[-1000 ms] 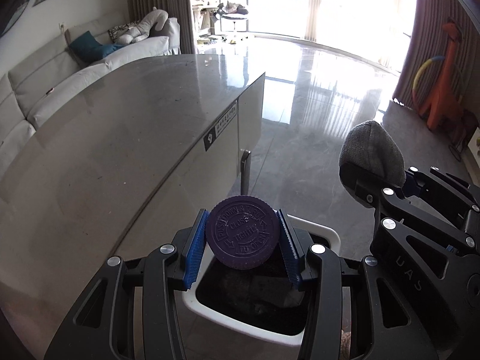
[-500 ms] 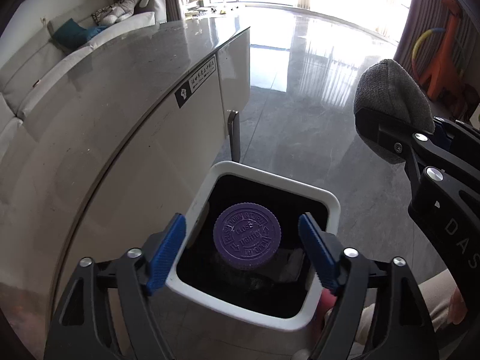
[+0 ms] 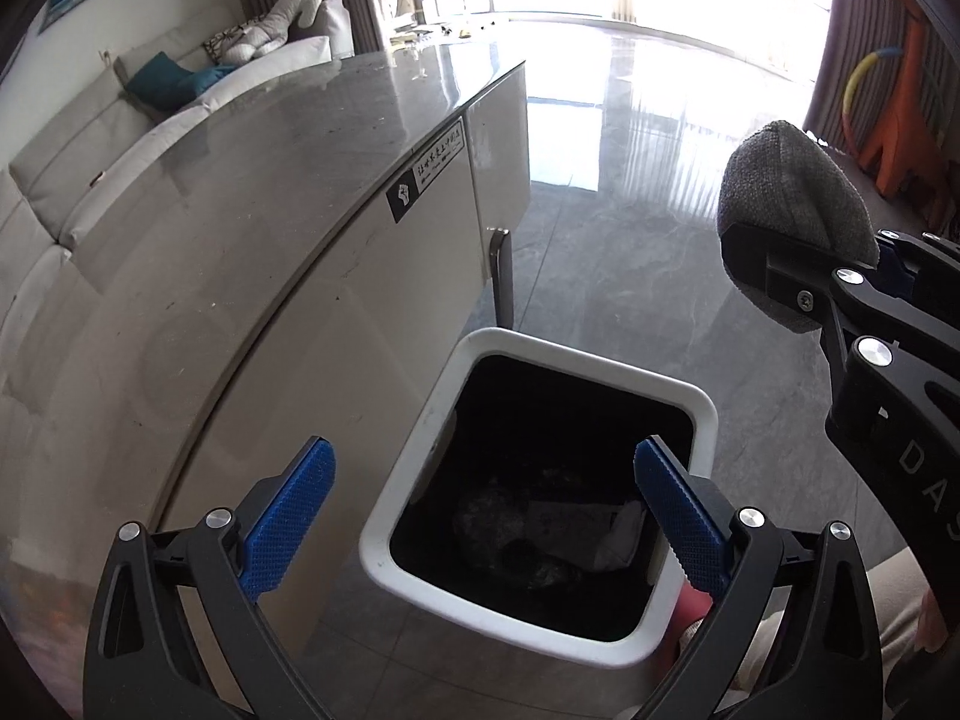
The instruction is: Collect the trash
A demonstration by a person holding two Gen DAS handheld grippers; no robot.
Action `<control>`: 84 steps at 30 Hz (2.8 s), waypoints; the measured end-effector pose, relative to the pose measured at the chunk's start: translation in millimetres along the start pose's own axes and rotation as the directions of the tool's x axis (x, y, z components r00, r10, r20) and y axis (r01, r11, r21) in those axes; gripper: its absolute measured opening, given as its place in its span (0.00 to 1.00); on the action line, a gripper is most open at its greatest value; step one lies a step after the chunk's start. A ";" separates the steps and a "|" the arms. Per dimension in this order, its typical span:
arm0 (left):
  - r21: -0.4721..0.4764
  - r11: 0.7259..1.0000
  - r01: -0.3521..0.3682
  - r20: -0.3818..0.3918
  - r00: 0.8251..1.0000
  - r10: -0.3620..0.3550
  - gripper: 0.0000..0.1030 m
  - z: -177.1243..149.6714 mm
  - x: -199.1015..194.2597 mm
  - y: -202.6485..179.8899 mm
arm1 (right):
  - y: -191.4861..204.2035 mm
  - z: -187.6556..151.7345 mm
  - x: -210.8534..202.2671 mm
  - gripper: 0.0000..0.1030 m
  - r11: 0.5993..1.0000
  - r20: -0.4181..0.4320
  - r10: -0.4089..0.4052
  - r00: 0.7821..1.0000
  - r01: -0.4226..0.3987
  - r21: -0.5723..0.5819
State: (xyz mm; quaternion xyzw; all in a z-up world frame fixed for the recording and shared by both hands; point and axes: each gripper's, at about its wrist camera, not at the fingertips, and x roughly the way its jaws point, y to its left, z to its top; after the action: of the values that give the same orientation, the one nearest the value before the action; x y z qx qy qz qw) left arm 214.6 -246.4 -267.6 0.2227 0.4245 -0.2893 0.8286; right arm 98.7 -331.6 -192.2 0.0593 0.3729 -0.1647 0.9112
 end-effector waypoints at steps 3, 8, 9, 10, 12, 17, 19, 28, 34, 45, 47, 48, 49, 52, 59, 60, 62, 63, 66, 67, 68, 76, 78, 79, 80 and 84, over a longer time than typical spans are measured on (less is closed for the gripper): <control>-0.002 1.000 -0.021 0.008 1.000 0.021 0.96 -3.7 -6.8 5.7 | 2.2 -0.2 3.8 0.22 1.000 -0.024 0.031 0.999 -0.030 0.002; -0.019 0.996 -0.082 0.016 0.996 0.082 0.96 -20.3 -18.7 24.7 | 17.7 0.9 12.2 0.22 0.998 -0.047 0.051 0.998 -0.052 -0.029; -0.025 0.996 -0.089 0.016 0.996 0.090 0.96 -22.7 -20.8 28.9 | 21.0 0.8 13.3 0.22 0.998 -0.051 0.053 0.997 -0.055 -0.036; -0.031 0.995 -0.097 0.017 0.995 0.098 0.96 -24.7 -22.7 32.6 | 24.0 0.5 14.7 0.22 0.998 -0.058 0.055 0.997 -0.057 -0.039; -0.046 0.992 -0.119 0.023 0.992 0.120 0.96 -27.5 -27.1 40.8 | 28.1 -0.6 18.3 0.22 0.997 -0.073 0.061 0.995 -0.064 -0.041; -0.101 0.983 -0.156 0.045 0.986 0.161 0.96 -31.4 -39.1 58.6 | 40.4 -4.2 25.6 0.22 0.996 -0.098 0.059 0.993 -0.066 -0.064; -0.119 0.980 -0.163 0.046 0.985 0.169 0.96 -32.2 -42.2 64.8 | 42.1 -7.8 28.9 0.22 0.995 -0.110 0.054 0.992 -0.062 -0.074; -0.172 0.971 -0.166 0.042 0.983 0.176 0.95 -30.2 -46.5 83.3 | 54.7 -16.0 50.9 0.95 0.993 -0.197 0.005 0.980 -0.029 -0.115; -0.199 0.966 -0.164 0.056 0.982 0.178 0.95 -31.2 -52.4 87.3 | 60.7 -15.3 41.0 0.96 0.980 -0.096 -0.062 0.994 0.042 -0.195; -0.206 0.965 -0.165 0.068 0.981 0.183 0.95 -32.4 -57.1 87.7 | 63.0 -7.5 37.5 0.96 0.988 -0.074 -0.028 0.997 0.016 -0.154; -0.211 0.964 -0.165 0.072 0.980 0.184 0.95 -32.3 -58.2 88.2 | 62.6 -6.4 35.6 0.96 0.988 -0.067 -0.027 0.997 0.016 -0.153; -0.213 0.964 -0.162 0.074 0.981 0.181 0.95 -31.8 -58.6 89.1 | 63.1 -6.5 34.2 0.96 0.989 -0.061 -0.024 0.998 0.015 -0.150; -0.216 0.963 -0.159 0.075 0.981 0.178 0.95 -32.1 -59.4 89.6 | 62.8 -6.1 32.4 0.96 0.989 -0.052 -0.021 0.998 0.013 -0.145; -0.234 0.959 -0.157 0.084 0.980 0.181 0.95 -32.4 -64.5 92.4 | 63.0 -3.0 24.7 0.96 0.992 -0.026 -0.003 1.000 -0.001 -0.129; -0.352 0.919 -0.178 0.133 0.962 0.237 0.95 -44.5 -99.2 118.9 | 82.7 13.9 -15.6 0.96 0.990 0.078 0.052 0.996 -0.041 -0.137; -0.373 0.910 -0.179 0.135 0.960 0.244 0.95 -47.2 -105.8 125.1 | 88.0 16.9 -21.3 0.96 0.989 0.087 0.066 0.994 -0.054 -0.135; -0.411 0.891 -0.193 0.145 0.951 0.273 0.95 -52.6 -121.2 137.5 | 102.4 22.6 -33.5 0.96 0.988 0.102 0.095 0.990 -0.082 -0.130; -0.426 0.880 -0.208 0.150 0.944 0.295 0.95 -55.8 -129.3 143.7 | 109.8 25.8 -39.3 0.96 0.987 0.109 0.112 0.988 -0.097 -0.130; -0.469 0.847 -0.250 0.154 0.921 0.357 0.95 -65.1 -153.8 163.6 | 135.0 37.8 -57.6 0.96 0.981 0.134 0.155 0.979 -0.137 -0.137; -0.483 0.836 -0.259 0.156 0.914 0.373 0.95 -68.0 -162.3 170.8 | 143.7 41.8 -64.2 0.96 0.978 0.145 0.169 0.975 -0.149 -0.143; -0.498 0.825 -0.266 0.160 0.907 0.389 0.95 -71.2 -170.3 177.3 | 152.3 45.5 -70.7 0.96 0.975 0.155 0.184 0.971 -0.161 -0.151; -0.557 0.760 -0.335 0.162 0.854 0.495 0.96 -96.3 -214.6 214.3 | 207.4 57.1 -105.5 0.96 0.960 0.201 0.234 0.951 -0.193 -0.204; -0.569 0.750 -0.337 0.158 0.850 0.502 0.96 -103.2 -219.1 221.3 | 216.6 56.3 -108.7 0.96 0.957 0.200 0.242 0.949 -0.200 -0.212; -0.575 0.745 -0.339 0.153 0.850 0.504 0.96 -106.2 -219.5 224.1 | 221.7 55.5 -108.1 0.96 0.955 0.197 0.245 0.949 -0.202 -0.218; -0.581 0.740 -0.339 0.148 0.850 0.506 0.96 -109.7 -219.9 223.0 | 225.6 55.2 -108.6 0.96 0.953 0.195 0.248 0.949 -0.203 -0.223; -0.602 0.726 -0.333 0.141 0.851 0.507 0.96 -120.1 -222.8 234.3 | 235.1 53.7 -106.9 0.96 0.948 0.189 0.253 0.949 -0.205 -0.242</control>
State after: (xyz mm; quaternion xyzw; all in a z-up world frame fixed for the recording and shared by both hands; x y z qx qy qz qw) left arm 196.9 63.9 -118.2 0.0173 0.2987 0.0146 0.9541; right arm 143.7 -95.9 -82.5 -0.0171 0.2773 -0.0206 0.9604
